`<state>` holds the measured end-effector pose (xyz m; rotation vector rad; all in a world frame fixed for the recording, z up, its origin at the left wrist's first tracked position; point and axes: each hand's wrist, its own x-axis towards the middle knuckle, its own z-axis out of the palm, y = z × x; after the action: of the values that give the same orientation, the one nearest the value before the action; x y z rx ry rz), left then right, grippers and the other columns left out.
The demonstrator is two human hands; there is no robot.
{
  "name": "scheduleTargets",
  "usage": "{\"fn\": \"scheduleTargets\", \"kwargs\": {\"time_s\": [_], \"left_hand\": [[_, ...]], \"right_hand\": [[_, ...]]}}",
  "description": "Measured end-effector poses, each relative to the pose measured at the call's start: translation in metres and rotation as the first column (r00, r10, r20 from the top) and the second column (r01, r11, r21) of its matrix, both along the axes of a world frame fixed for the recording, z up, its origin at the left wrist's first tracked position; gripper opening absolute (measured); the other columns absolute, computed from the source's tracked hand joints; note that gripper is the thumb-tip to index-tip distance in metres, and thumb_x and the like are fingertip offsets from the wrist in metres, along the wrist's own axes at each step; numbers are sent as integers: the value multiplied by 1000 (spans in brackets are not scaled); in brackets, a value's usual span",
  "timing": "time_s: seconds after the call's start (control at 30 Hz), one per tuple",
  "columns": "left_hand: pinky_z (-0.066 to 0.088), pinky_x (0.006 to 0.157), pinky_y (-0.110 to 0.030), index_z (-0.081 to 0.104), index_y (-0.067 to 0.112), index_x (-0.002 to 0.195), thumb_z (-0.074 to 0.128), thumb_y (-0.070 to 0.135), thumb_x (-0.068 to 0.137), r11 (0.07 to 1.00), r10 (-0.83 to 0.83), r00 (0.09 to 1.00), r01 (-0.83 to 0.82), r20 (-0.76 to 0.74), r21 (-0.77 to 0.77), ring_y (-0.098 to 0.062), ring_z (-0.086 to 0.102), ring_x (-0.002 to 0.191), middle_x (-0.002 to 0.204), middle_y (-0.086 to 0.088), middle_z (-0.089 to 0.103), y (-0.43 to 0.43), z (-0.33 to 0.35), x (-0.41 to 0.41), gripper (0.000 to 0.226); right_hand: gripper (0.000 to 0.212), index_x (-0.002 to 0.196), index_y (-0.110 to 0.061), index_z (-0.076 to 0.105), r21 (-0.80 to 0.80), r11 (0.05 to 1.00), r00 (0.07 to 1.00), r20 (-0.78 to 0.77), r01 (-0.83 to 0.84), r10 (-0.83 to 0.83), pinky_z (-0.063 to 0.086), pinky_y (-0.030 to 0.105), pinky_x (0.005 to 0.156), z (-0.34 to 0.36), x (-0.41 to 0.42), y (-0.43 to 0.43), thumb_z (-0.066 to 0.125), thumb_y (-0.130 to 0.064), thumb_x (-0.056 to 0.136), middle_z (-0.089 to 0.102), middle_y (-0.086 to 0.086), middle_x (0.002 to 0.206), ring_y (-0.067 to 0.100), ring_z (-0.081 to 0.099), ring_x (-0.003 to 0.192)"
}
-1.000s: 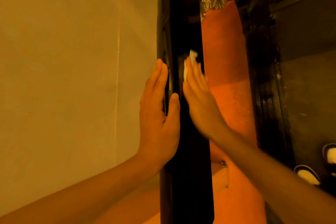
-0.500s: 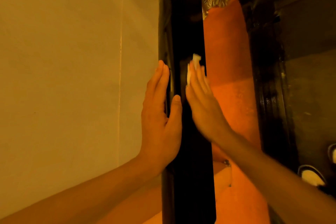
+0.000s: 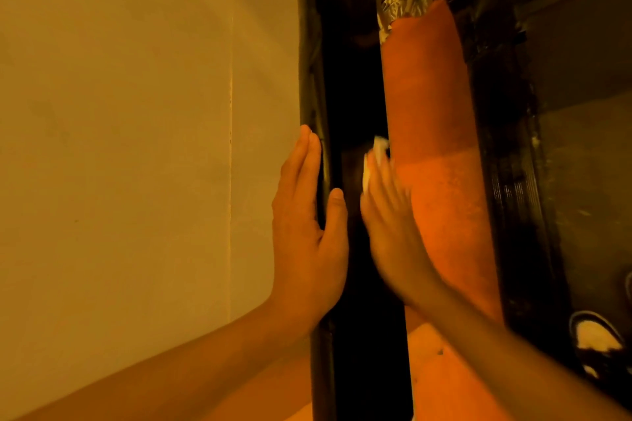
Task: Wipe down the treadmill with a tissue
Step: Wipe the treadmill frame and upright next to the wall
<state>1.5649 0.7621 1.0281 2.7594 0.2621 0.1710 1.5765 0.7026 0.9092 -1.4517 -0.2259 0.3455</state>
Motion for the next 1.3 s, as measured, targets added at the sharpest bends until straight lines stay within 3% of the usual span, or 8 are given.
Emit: {"fn": "scheduleTargets", "kwargs": {"time_s": [0.2, 0.33, 0.4, 0.63, 0.77, 0.93, 1.17, 1.3], "left_hand": [[26, 126, -33, 32, 9, 159, 47, 11, 105, 1000, 4, 1000, -4, -10, -8, -8, 26, 155, 168, -4, 30, 0, 0, 0, 57], [27, 126, -36, 33, 6, 159, 47, 11, 105, 1000, -6, 1000, 6, -2, -10, -9, 26, 155, 167, -4, 30, -1, 0, 0, 56], [26, 126, -35, 33, 7, 159, 45, 11, 106, 1000, 2, 1000, -2, 0, -25, -7, 26, 154, 167, -3, 31, 0, 0, 0, 55], [24, 127, -35, 36, 6, 158, 41, 12, 107, 996, -3, 1000, 3, -2, -93, -8, 27, 154, 167, -4, 32, 3, -2, 1, 51], [25, 126, -51, 36, 6, 158, 39, 11, 108, 991, 9, 1000, -7, 13, -135, -10, 27, 155, 168, -3, 32, 5, -3, -2, 50], [25, 126, -48, 36, 6, 158, 37, 11, 108, 982, 18, 1000, -14, 16, -187, -9, 27, 155, 167, -1, 32, 5, -3, -2, 50], [25, 126, -48, 37, 6, 158, 29, 24, 111, 968, 23, 999, -14, 34, -251, -11, 30, 154, 167, -4, 34, 3, -2, 0, 51], [23, 127, -36, 36, 8, 158, 26, 31, 109, 964, 32, 999, -24, 24, -264, -6, 28, 154, 168, -1, 32, 4, -2, -1, 55]], "right_hand": [[57, 162, -26, -2, -37, 998, 998, 20, 60, -59, -3, 53, 129, -14, 66, 17, 10, -37, 108, -10, -1, 173, 19, -13, 159], [53, 155, -60, -14, 72, 997, 999, -47, 1, 3, -6, 44, 130, 2, -68, -12, 8, -58, 107, -19, -33, 165, 2, -14, 157], [57, 156, -55, -9, 64, 997, 993, -108, -33, 40, -8, 43, 130, 5, -87, -19, 12, -56, 103, -21, -40, 161, -3, -15, 155], [59, 163, -31, -2, -28, 998, 998, 20, 52, -51, -16, 36, 124, 10, 82, 20, 8, -45, 107, -10, -5, 174, 11, -14, 158], [54, 162, -44, -6, 101, 995, 996, 85, 4, -13, -8, 51, 127, 24, -24, -2, 9, -47, 110, -11, -16, 172, 9, -11, 159], [51, 154, -64, -9, 116, 991, 998, 21, -66, 64, -8, 41, 125, 37, -87, -21, 6, -67, 105, -14, -30, 168, 2, -11, 157], [50, 163, -32, 16, 106, 993, 991, 122, 48, -61, 3, 49, 130, 47, 41, 3, 26, -28, 114, -1, -7, 173, 9, -6, 159], [50, 156, -61, 2, 154, 987, 994, 104, -43, 27, -3, 29, 129, 48, -81, -23, 20, -50, 111, -14, -27, 169, 3, -10, 158]]}}
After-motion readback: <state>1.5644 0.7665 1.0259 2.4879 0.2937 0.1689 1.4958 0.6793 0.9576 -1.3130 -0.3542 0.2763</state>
